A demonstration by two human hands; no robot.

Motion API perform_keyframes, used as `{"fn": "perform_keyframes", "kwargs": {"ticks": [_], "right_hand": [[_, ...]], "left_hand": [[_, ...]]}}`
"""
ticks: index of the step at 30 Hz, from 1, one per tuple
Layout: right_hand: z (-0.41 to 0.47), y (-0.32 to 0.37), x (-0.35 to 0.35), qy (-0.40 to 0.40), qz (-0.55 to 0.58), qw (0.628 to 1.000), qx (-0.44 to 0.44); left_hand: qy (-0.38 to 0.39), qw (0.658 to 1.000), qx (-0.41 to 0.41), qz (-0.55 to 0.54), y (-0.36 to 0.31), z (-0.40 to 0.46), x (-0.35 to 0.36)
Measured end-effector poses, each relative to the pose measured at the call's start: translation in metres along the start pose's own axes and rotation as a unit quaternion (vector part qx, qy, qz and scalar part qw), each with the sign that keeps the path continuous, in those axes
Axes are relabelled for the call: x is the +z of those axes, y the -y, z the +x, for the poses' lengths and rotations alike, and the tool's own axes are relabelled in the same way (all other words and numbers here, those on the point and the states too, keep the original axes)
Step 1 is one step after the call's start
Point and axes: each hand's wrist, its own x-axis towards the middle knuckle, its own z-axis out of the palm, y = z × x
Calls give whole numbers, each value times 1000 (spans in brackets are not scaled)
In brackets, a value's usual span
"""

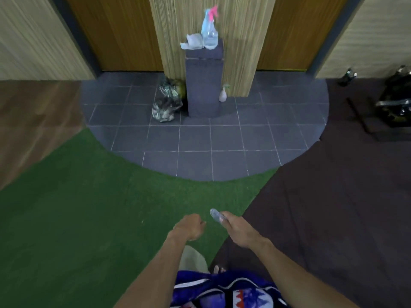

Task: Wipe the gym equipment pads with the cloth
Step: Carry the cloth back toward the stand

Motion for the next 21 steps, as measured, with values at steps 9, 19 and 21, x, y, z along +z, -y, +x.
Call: {"fn": "perform_keyframes", "kwargs": {"ticks": [9,19,21], "right_hand": [[243,38,-152,-23,-18,1000,5],[461,118,-346,-46,52,998,0],[506,129,-386,-52,38,998,5]], "left_hand": [[-11,1000,7,21,-36,211,-211],[-31,998,18,53,-92,394,-475],[-44,998,28,44,-106,430,-519]]}}
